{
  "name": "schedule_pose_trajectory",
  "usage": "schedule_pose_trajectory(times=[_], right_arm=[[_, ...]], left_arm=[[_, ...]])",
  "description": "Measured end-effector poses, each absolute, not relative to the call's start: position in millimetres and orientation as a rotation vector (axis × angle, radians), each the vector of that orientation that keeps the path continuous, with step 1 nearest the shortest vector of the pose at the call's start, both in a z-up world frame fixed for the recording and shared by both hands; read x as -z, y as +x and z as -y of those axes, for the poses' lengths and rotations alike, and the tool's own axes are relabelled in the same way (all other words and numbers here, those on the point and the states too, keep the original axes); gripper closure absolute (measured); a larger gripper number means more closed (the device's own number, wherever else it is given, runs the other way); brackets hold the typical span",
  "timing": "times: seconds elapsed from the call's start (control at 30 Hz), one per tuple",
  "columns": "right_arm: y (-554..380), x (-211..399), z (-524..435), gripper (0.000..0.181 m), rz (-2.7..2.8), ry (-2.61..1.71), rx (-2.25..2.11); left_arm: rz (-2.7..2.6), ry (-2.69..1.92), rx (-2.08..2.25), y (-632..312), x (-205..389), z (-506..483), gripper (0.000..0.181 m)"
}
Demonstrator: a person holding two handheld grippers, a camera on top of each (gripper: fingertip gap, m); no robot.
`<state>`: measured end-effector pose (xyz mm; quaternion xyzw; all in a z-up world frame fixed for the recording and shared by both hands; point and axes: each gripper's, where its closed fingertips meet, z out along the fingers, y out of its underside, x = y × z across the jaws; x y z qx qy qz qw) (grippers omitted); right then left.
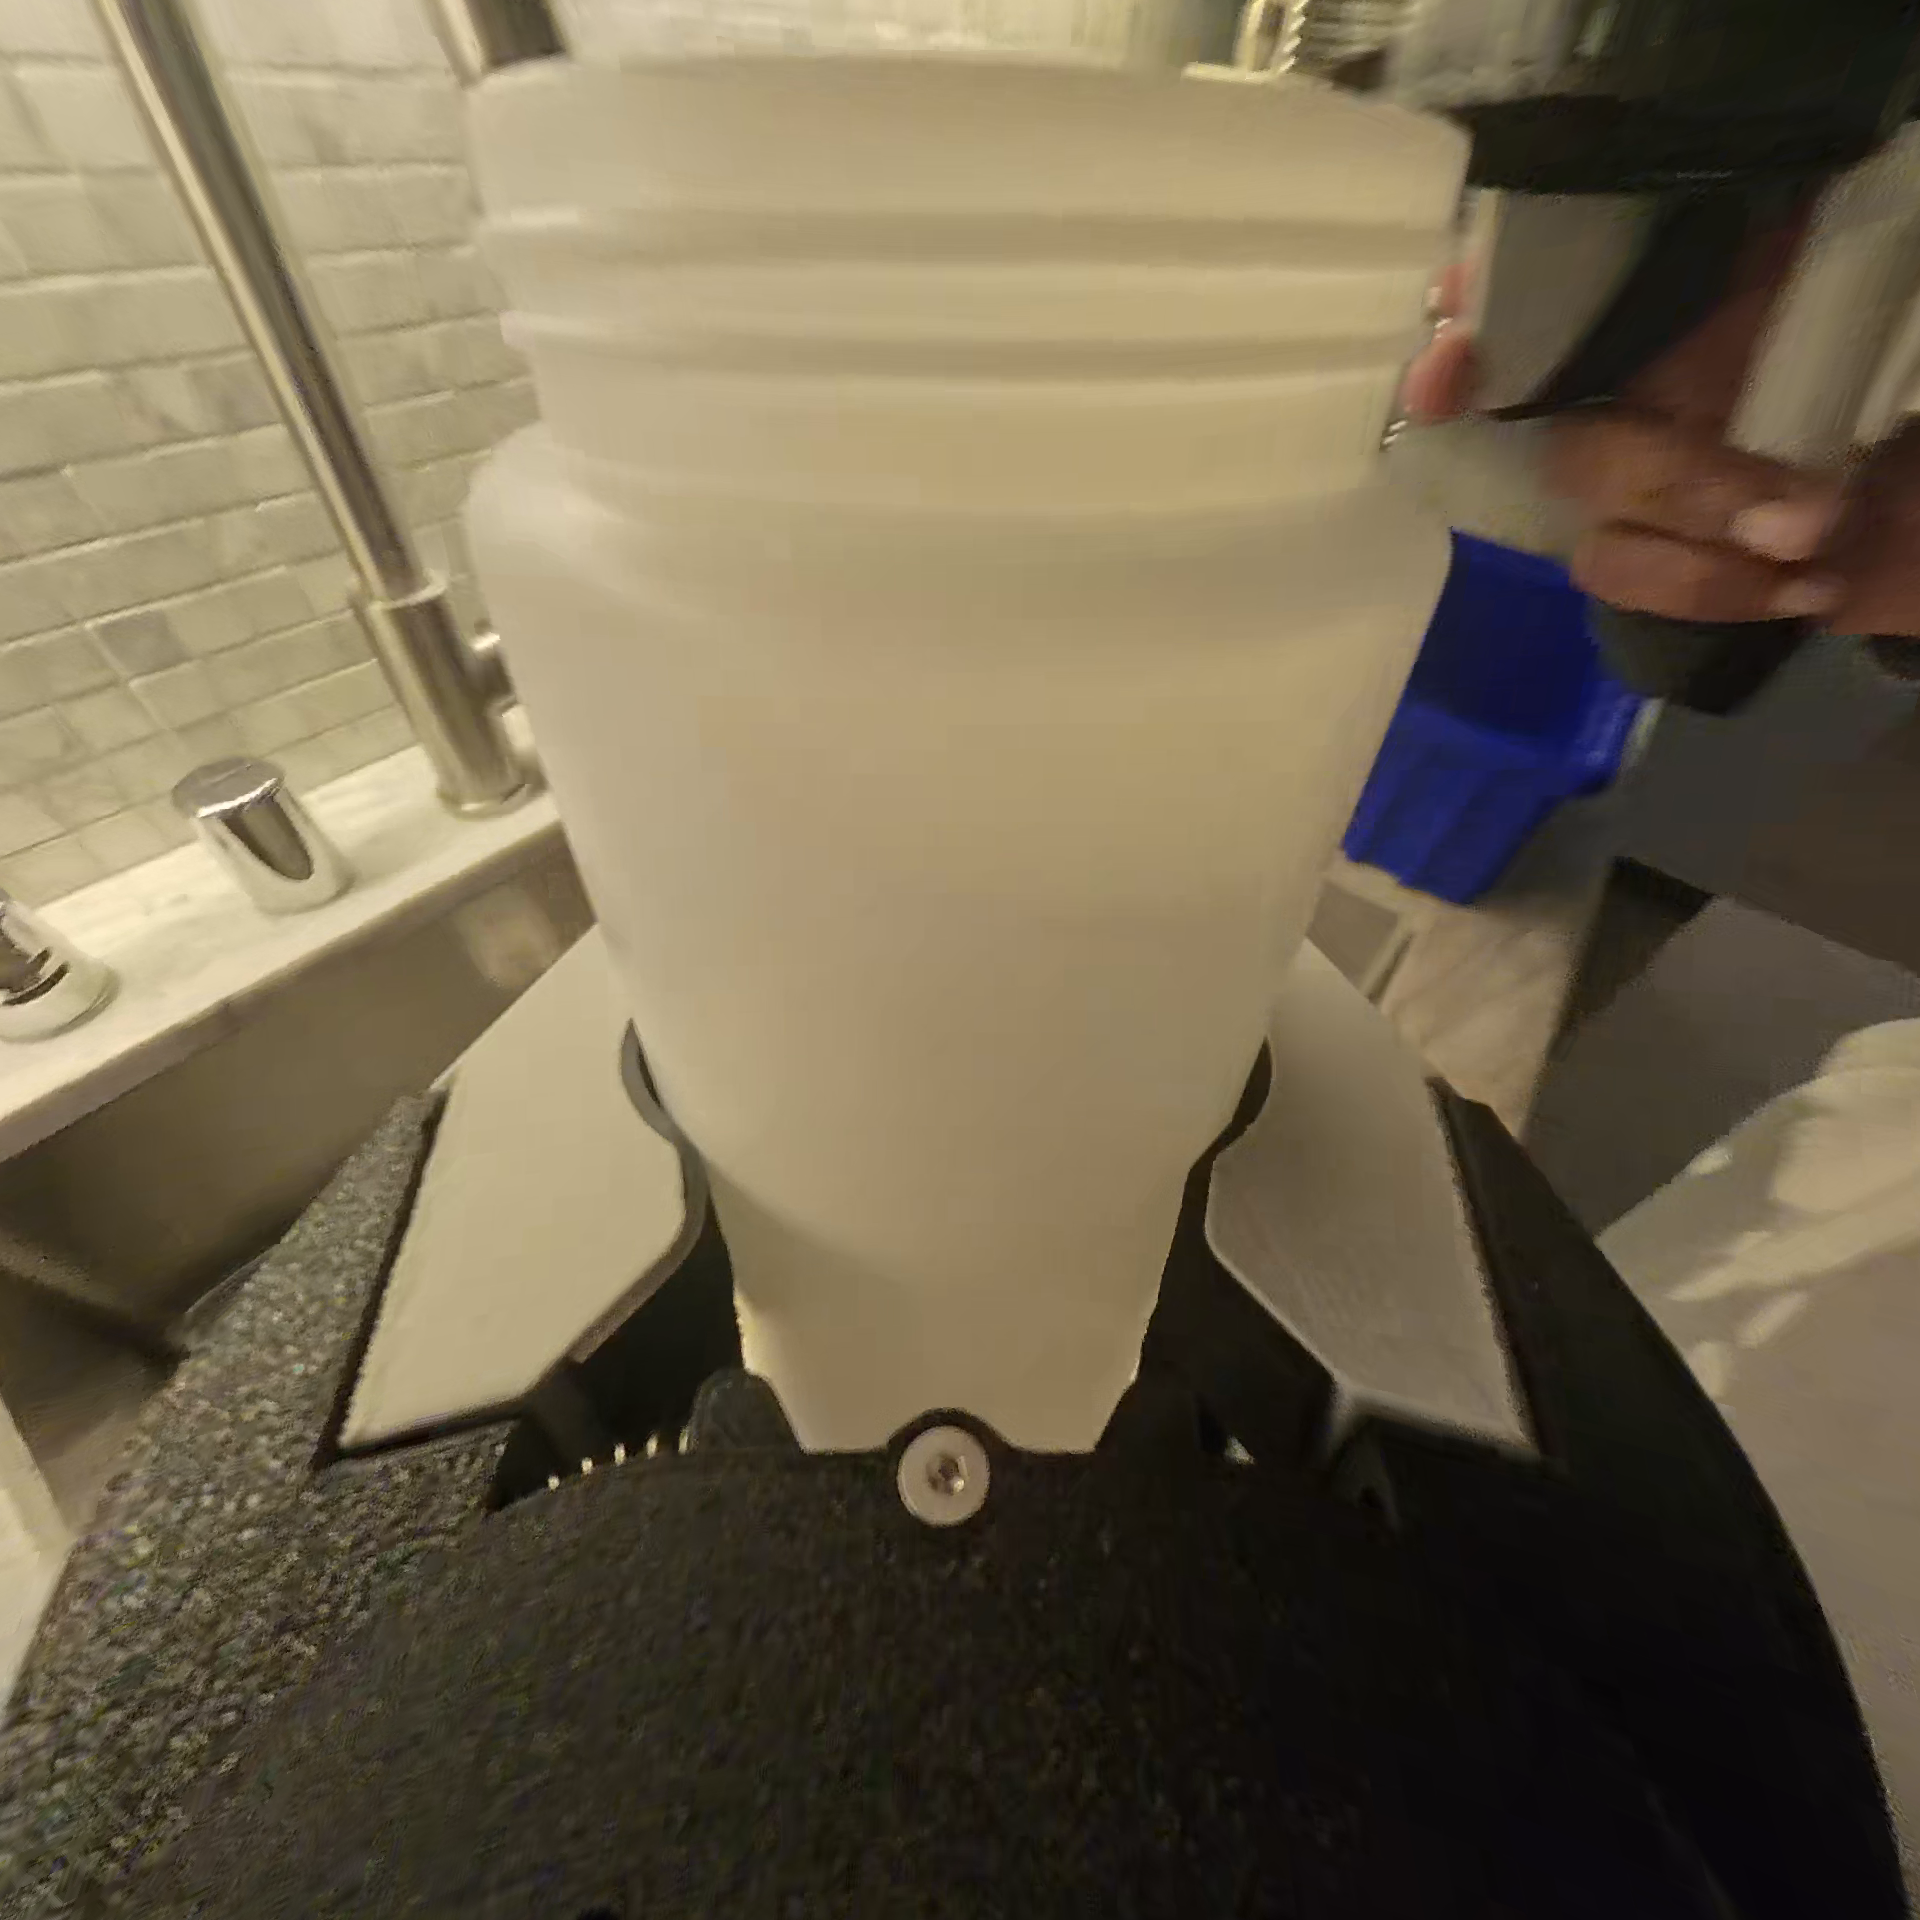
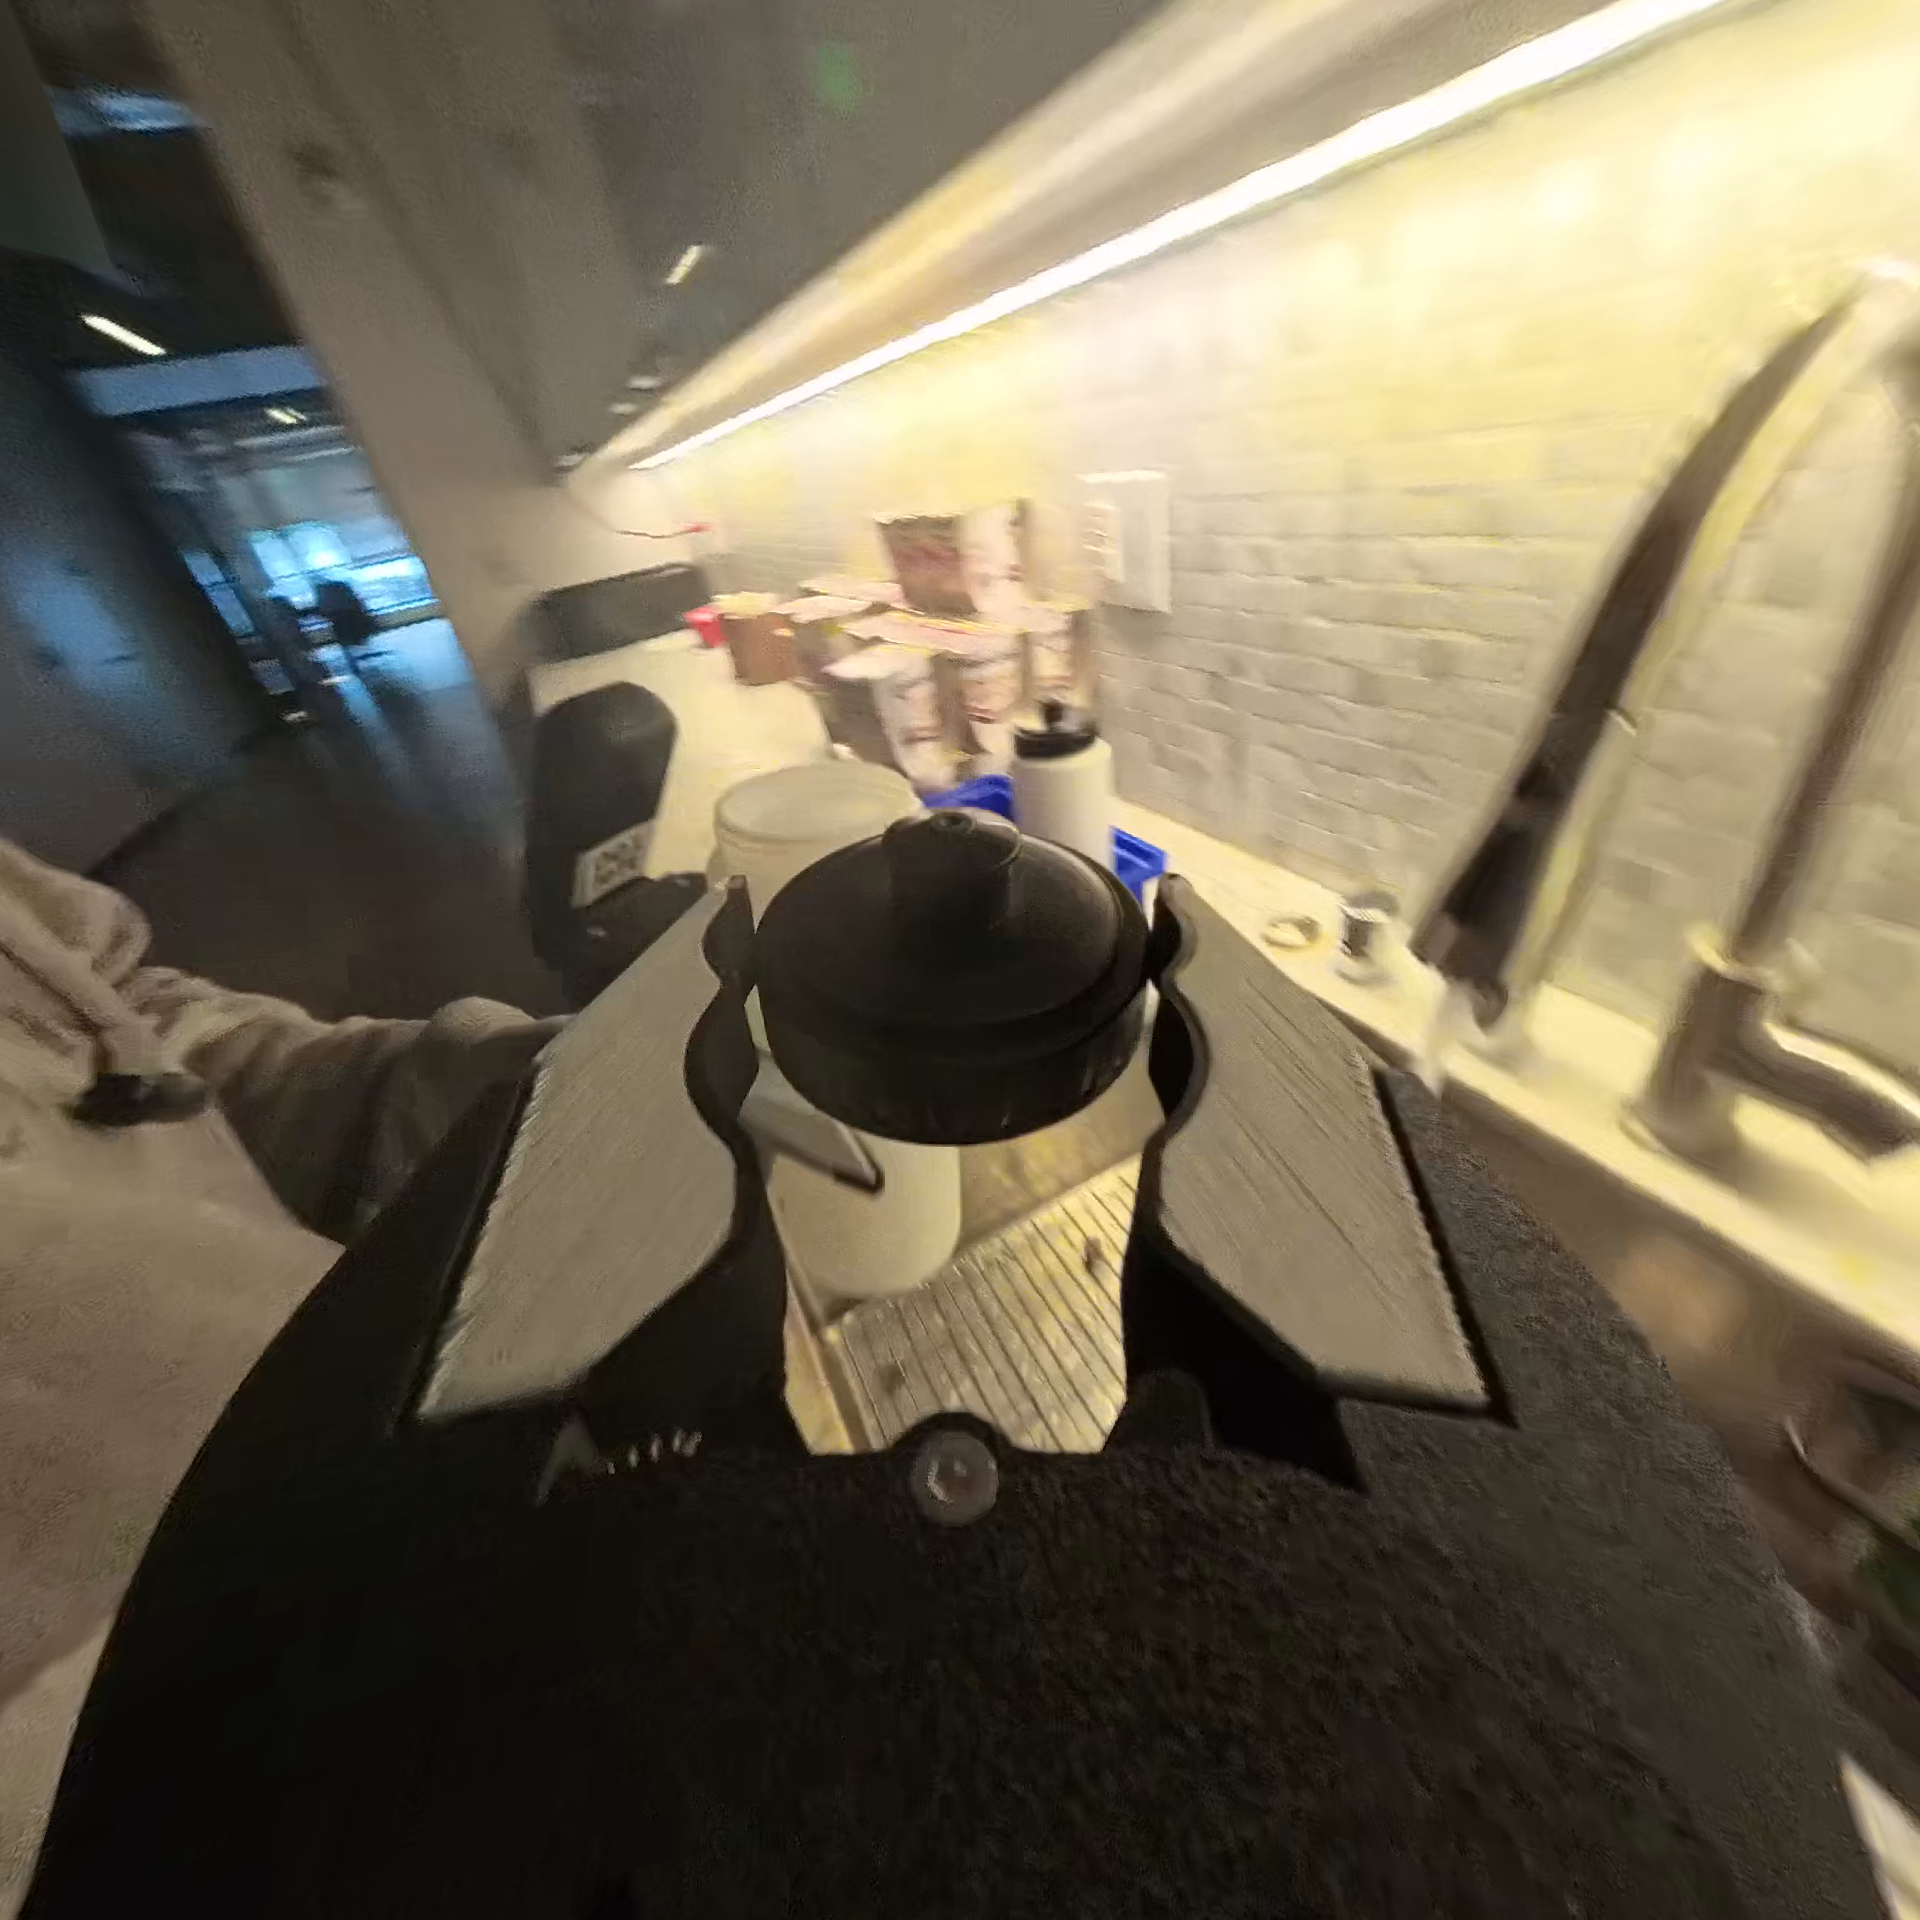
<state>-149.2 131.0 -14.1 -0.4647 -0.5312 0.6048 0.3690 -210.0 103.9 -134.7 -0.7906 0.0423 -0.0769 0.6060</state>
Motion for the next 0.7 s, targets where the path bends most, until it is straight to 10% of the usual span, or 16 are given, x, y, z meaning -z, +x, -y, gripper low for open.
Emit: schedule_pose_trajectory(times=[0.7], right_arm=[[-146.4, -56.3, -23.5, 0.106, 2.000, -0.688, -1.830]], left_arm=[[-0.401, -1.710, 0.482, -97.6, 44.8, -85.0, 0.079]])
